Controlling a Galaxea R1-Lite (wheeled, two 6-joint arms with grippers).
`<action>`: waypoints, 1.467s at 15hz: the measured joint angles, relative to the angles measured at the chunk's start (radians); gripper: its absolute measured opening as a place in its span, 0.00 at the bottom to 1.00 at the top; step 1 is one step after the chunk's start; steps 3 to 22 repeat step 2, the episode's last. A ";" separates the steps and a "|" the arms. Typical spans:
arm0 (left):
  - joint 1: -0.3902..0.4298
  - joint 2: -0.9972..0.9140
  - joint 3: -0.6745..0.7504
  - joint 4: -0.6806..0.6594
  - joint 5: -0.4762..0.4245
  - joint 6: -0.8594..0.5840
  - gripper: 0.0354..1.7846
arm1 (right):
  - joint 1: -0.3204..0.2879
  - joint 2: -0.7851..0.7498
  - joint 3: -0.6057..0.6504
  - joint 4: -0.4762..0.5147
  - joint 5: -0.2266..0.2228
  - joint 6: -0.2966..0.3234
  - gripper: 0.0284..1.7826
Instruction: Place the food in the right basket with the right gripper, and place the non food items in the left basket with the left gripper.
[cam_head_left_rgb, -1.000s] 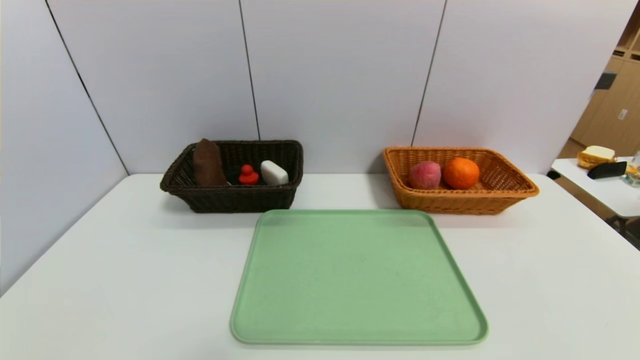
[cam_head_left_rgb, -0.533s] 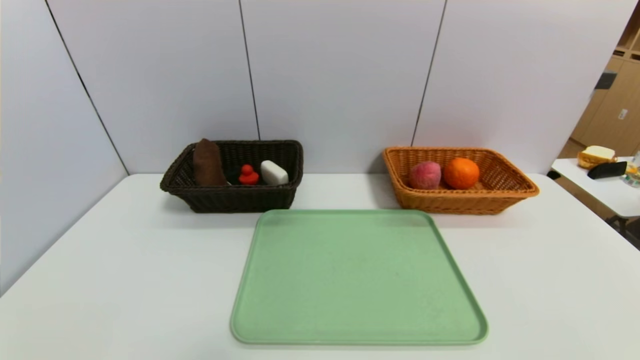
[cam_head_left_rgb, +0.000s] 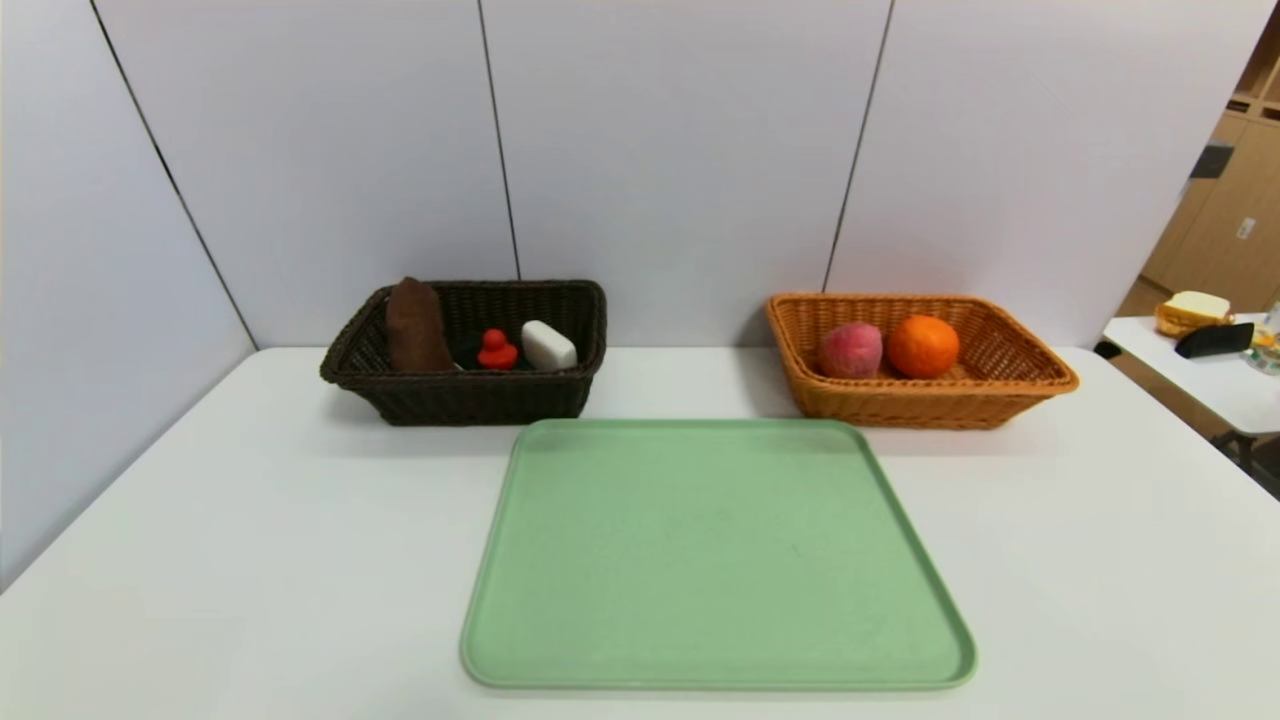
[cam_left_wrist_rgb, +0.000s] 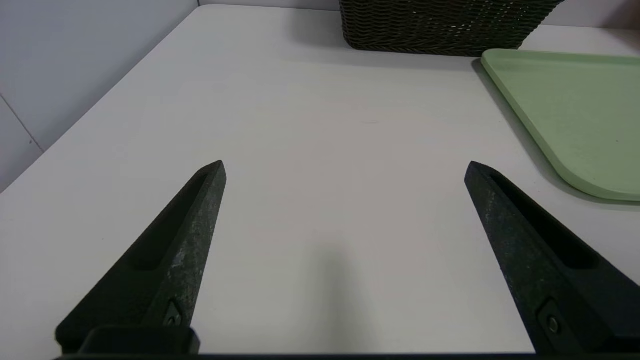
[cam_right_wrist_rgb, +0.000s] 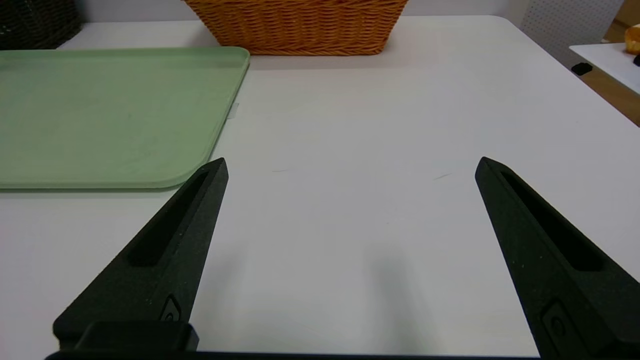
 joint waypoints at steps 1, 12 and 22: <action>0.000 0.000 0.000 0.000 0.000 0.000 0.94 | 0.000 0.000 0.002 -0.009 0.000 0.001 0.96; 0.000 0.000 0.000 0.000 0.000 0.000 0.94 | 0.000 0.000 0.004 -0.017 0.000 0.001 0.96; 0.000 0.000 0.000 0.000 0.000 0.000 0.94 | 0.000 0.000 0.004 -0.017 0.000 0.001 0.96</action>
